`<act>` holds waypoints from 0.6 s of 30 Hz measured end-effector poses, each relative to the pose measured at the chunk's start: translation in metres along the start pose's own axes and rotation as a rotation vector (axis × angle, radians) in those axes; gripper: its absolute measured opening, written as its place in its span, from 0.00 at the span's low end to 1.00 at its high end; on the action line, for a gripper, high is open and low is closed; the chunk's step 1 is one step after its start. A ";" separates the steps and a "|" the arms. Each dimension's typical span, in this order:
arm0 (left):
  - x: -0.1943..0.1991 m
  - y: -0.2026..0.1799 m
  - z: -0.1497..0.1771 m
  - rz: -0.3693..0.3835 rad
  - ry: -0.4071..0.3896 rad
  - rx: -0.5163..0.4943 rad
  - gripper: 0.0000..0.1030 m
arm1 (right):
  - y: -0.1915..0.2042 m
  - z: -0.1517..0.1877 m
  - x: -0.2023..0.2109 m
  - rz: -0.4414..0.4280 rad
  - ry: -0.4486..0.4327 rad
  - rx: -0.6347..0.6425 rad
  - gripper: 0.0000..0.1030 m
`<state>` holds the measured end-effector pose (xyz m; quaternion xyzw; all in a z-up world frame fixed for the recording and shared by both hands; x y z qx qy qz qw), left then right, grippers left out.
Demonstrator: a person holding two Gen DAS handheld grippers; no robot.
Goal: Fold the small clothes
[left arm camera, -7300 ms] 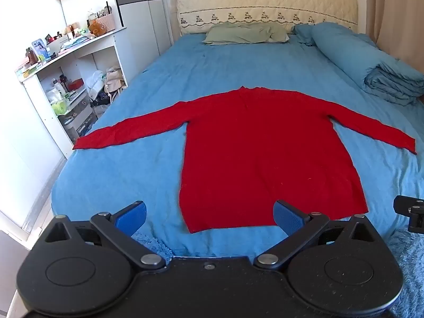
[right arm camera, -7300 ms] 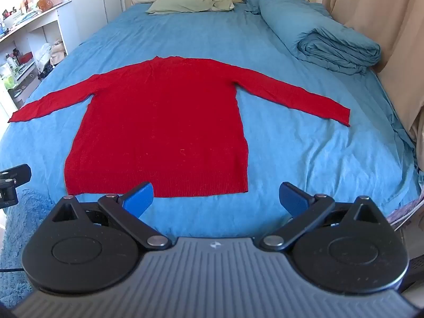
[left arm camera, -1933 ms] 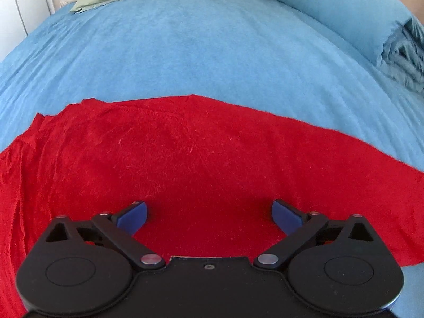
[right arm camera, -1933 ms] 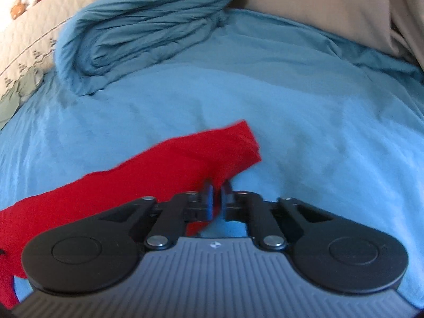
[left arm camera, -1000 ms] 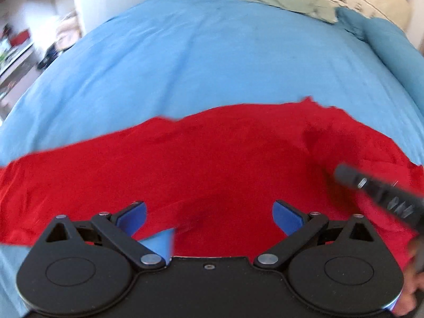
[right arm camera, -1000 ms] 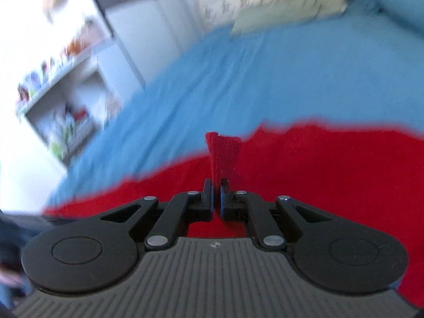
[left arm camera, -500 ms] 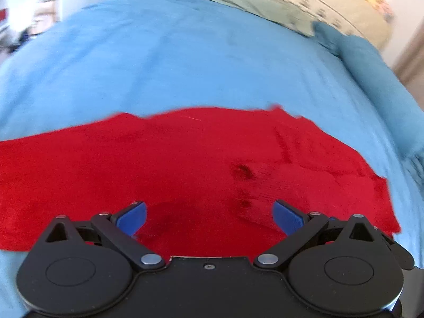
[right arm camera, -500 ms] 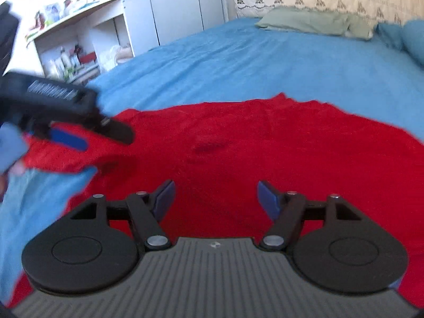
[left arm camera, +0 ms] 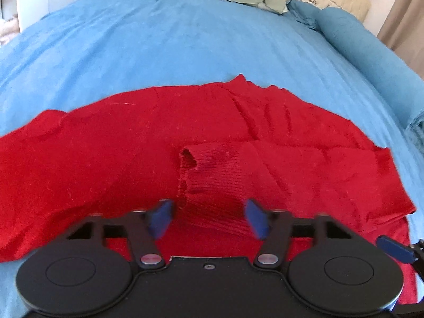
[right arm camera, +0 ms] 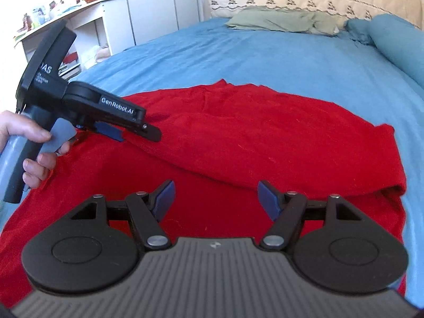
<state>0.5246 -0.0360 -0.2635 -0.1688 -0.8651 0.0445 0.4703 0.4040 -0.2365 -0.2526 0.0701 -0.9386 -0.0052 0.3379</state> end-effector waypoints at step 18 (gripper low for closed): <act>0.028 0.014 -0.016 -0.039 -0.108 -0.015 0.07 | 0.003 -0.001 0.001 0.005 -0.009 -0.013 0.82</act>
Point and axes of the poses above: each gripper's, at about its wrist camera, not at the fingertips, and x roughly against the way its jaws point, y to its left, z to its underside, the point moved 7 cm from there along -x, roughly the way its jaws point, and after that the axes turned 3 degrees about z, right-handed, at the moved point
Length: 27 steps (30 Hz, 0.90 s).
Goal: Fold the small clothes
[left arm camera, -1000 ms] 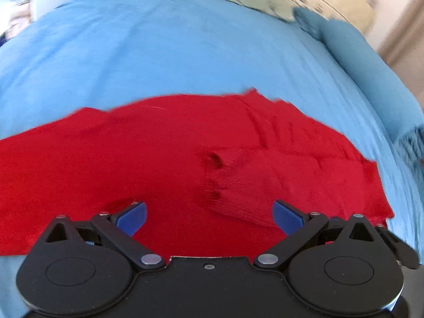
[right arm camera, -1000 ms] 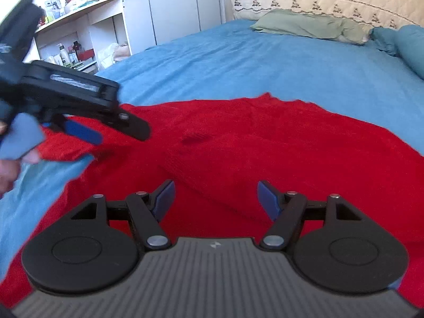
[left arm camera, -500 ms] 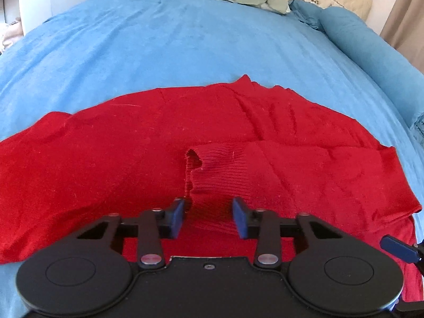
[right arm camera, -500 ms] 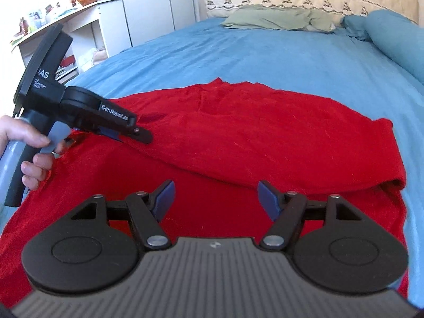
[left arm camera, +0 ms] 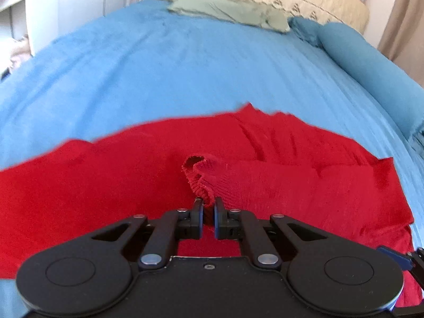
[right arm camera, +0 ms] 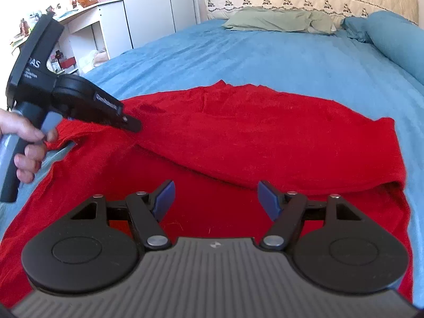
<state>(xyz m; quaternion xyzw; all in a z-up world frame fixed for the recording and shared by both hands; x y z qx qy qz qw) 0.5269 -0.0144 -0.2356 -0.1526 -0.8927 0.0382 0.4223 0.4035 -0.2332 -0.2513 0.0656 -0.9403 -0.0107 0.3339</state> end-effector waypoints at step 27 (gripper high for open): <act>0.040 0.028 0.010 -0.133 -0.170 -0.043 0.75 | -0.057 -0.019 -0.009 0.232 -0.032 -0.033 0.96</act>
Point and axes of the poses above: each gripper's, at about its wrist camera, not at the fingertips, and x roughly against the way its jaws point, y to its left, z to its underside, the point moved 7 cm from there along -x, roughly the way its jaws point, and after that the axes turned 3 degrees about z, right-handed, at the moved point
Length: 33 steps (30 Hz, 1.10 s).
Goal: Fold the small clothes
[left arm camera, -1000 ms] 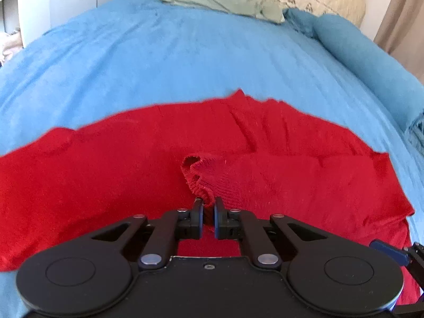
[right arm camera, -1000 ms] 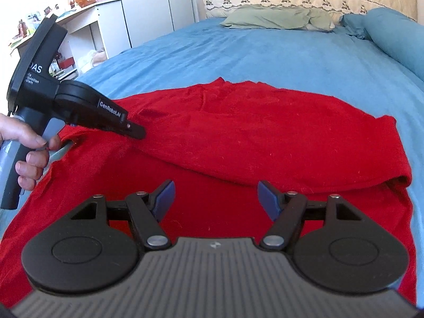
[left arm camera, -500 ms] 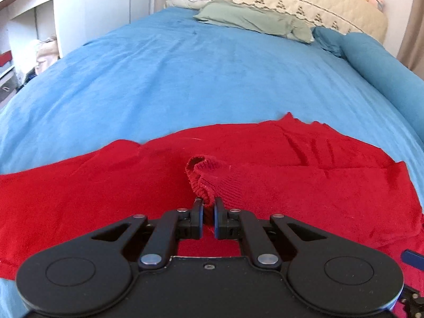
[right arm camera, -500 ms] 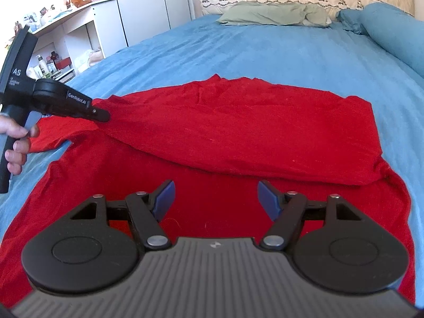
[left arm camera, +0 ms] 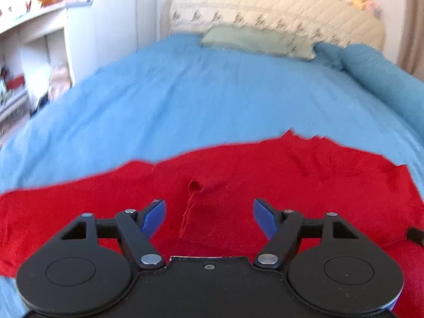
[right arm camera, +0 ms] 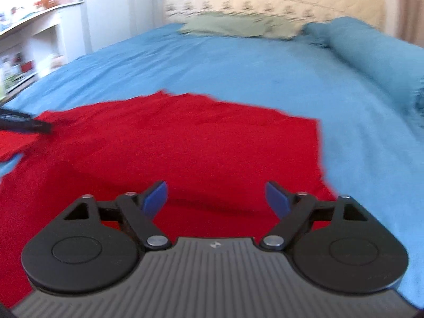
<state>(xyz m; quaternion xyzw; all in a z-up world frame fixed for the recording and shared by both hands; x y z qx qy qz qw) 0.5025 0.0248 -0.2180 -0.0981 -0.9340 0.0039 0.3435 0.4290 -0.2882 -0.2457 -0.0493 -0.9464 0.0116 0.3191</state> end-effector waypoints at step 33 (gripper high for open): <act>-0.064 -0.002 -0.012 0.180 0.063 0.148 0.85 | -0.049 0.015 -0.061 0.018 0.027 -0.045 1.00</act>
Point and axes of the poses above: each gripper's, at about its wrist camera, not at the fingertips, and x roughly against the way its jaws point, y to its left, z to its underside, the point moved 7 cm from there along -x, roughly the way its jaws point, and after that the axes turned 3 degrees about z, right-handed, at the moved point
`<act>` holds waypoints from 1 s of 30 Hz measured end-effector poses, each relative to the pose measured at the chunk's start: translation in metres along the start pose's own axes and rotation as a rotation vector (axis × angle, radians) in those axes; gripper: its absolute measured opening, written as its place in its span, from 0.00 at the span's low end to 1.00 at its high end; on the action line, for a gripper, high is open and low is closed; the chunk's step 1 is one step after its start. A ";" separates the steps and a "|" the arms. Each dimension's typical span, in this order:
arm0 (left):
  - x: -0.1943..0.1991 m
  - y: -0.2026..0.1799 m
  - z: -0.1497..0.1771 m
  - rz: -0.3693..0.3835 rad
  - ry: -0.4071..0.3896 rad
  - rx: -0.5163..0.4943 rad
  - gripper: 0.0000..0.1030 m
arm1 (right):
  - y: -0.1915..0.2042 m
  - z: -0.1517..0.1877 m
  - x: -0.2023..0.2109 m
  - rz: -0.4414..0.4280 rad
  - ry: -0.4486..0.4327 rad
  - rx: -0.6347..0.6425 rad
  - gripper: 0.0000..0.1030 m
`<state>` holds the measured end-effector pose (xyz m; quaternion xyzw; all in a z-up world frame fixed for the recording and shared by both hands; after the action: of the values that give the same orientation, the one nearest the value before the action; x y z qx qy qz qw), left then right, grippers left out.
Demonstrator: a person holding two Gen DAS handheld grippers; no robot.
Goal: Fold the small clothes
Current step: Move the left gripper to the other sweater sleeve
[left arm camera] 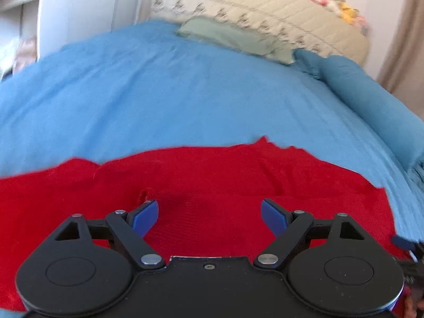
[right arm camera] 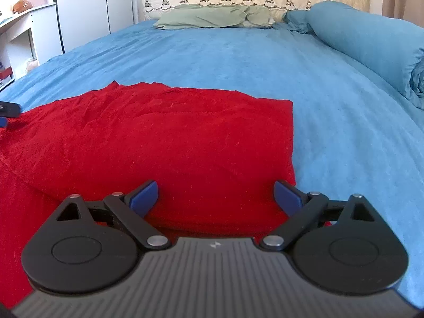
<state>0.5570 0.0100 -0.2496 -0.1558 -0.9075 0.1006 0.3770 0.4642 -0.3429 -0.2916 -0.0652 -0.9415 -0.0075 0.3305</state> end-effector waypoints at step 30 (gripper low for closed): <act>0.233 0.134 0.049 -0.296 -0.261 0.250 1.00 | 0.049 -0.012 0.110 -0.137 -0.018 0.007 1.00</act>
<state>0.3945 0.2156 -0.1715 0.0411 -0.9419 0.1751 0.2837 0.3928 -0.2819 -0.2150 0.0006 -0.9467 -0.0264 0.3210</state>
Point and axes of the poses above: each gripper's, at about its wrist camera, not at the fingertips, and x roughly against the way its jaws point, y to its left, z to its underside, the point moved 7 cm from there along -x, roughly the way its jaws point, and after that the axes turned 3 degrees about z, right-handed, at the moved point
